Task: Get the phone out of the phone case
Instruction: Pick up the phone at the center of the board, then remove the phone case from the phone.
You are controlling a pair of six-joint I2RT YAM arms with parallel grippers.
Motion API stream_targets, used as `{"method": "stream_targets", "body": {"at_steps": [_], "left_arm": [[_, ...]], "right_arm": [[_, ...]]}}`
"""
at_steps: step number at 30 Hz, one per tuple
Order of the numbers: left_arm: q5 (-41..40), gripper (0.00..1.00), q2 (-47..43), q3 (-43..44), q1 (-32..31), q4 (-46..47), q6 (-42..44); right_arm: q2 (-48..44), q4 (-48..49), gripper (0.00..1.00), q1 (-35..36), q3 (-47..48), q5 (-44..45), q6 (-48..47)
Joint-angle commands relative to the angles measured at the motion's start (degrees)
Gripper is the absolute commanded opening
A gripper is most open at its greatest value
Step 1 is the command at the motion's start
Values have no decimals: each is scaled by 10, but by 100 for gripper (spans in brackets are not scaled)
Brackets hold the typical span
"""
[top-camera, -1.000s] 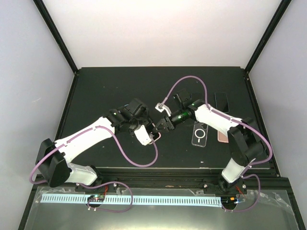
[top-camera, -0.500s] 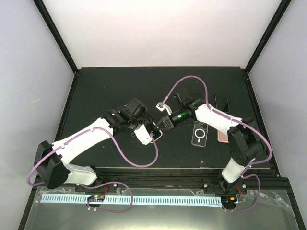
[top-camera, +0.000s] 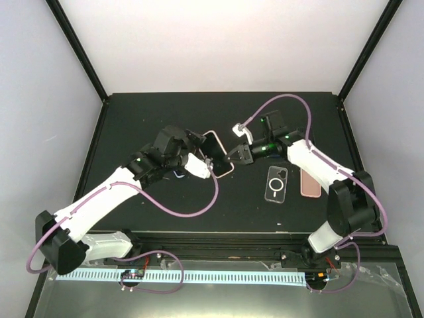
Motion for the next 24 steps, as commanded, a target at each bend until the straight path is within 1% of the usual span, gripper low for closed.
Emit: {"method": "stream_targets", "body": {"at_steps": [1, 4, 8, 13, 14, 15, 18, 20, 22, 24], "left_arm": [[34, 99, -33, 31, 19, 32, -137], [60, 99, -42, 56, 33, 9, -218], [111, 99, -46, 99, 54, -21, -350], [212, 99, -42, 158, 82, -51, -516], [234, 99, -44, 167, 89, -49, -560], [260, 99, -46, 171, 95, -43, -584], [349, 99, -48, 178, 128, -8, -714], [433, 99, -42, 178, 158, 16, -797], [516, 99, -38, 161, 190, 78, -879], [573, 99, -38, 133, 214, 160, -974]], "right_arm": [[-49, 86, 1, -35, 17, -58, 49], [-72, 142, 1, -60, 18, -68, 96], [-97, 218, 1, -79, 21, -78, 160], [-126, 279, 1, -84, 35, -84, 213], [-133, 292, 1, -84, 35, -84, 221], [-140, 302, 1, -83, 35, -84, 228], [-158, 333, 1, -84, 28, -78, 253], [-169, 375, 1, -84, 11, -77, 282], [-173, 412, 1, -83, -1, -78, 315], [-178, 449, 1, -84, -12, -80, 345]]}}
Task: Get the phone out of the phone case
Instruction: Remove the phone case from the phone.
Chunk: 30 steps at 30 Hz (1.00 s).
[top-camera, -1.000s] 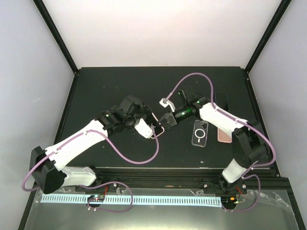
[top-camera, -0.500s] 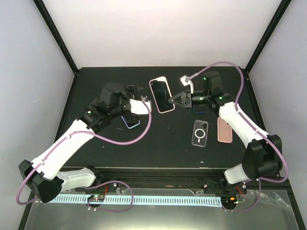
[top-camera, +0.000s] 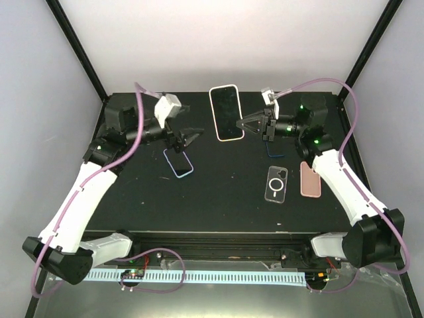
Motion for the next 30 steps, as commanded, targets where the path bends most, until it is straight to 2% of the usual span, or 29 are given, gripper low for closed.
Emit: {"method": "stream_targets", "body": {"at_steps": [1, 3, 7, 12, 20, 27, 30], "left_arm": [[199, 99, 3, -34, 48, 179, -278], [207, 99, 5, -46, 55, 217, -333], [226, 99, 12, -60, 56, 267, -387], [229, 98, 30, -67, 55, 317, -457], [258, 89, 70, -76, 51, 409, -555], [262, 71, 70, -72, 38, 424, -557], [260, 59, 73, -80, 34, 444, -573]], "right_arm": [[-23, 138, 1, -1, -21, -17, 85], [-29, 167, 1, 1, -34, -14, 107], [-36, 223, 1, 6, -59, -12, 149], [-43, 224, 1, 28, -70, -10, 147], [-45, 214, 1, 70, -76, -6, 131], [-47, 186, 1, 85, -84, 3, 100], [-47, 181, 1, 87, -86, 4, 96]]}}
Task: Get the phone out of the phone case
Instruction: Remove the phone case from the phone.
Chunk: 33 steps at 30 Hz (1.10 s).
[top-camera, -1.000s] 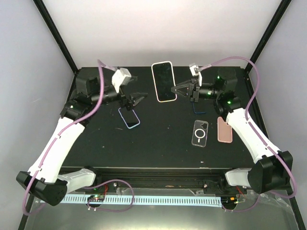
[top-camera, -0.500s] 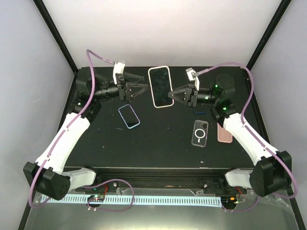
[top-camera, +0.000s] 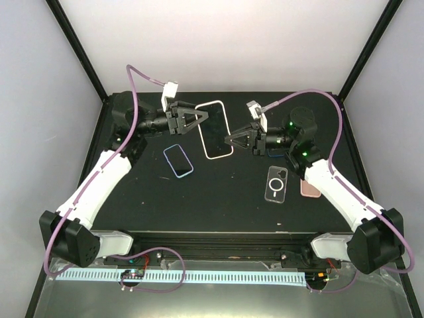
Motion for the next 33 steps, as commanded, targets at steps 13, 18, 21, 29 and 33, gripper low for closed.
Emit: {"method": "stream_targets", "body": {"at_steps": [13, 18, 21, 29, 33], "left_arm": [[19, 6, -1, -17, -8, 83, -65], [19, 2, -4, -39, 2, 101, -84], [22, 2, -6, -49, 14, 123, -105], [25, 2, -8, -53, 26, 139, -132], [27, 2, -5, -57, 26, 153, -145]], "right_arm": [[-18, -74, 8, 6, 28, 14, -98], [-17, -235, 35, 6, 69, 4, -209], [-18, -298, 51, 5, 74, -8, -253], [-26, -431, 53, 6, 46, -13, -382], [-30, -428, 48, 5, 38, -18, -388]]}}
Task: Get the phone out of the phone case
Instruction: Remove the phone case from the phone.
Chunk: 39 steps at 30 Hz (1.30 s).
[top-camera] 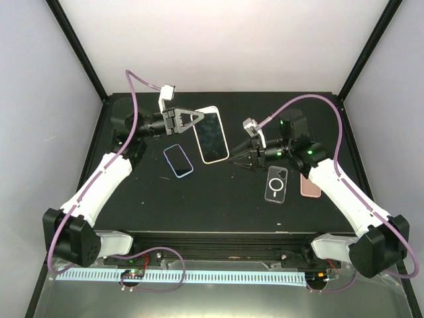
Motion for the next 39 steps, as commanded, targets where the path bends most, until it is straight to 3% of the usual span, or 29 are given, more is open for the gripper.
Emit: {"method": "stream_targets", "body": {"at_steps": [1, 18, 22, 30, 39], "left_arm": [[9, 2, -4, 3, 2, 54, -29], [13, 2, -4, -8, 1, 79, -54], [12, 2, -5, -8, 1, 83, -60], [9, 2, -1, -12, 1, 92, -83], [8, 2, 17, -17, 1, 111, -113]], "right_arm": [[-13, -25, 47, 2, -5, -16, -40], [7, 26, 34, 2, 15, -29, 8], [7, 33, 26, 3, 15, -35, 10], [-12, 31, 12, 5, 9, -48, -49], [-21, 29, 4, 6, 27, -28, -110]]}}
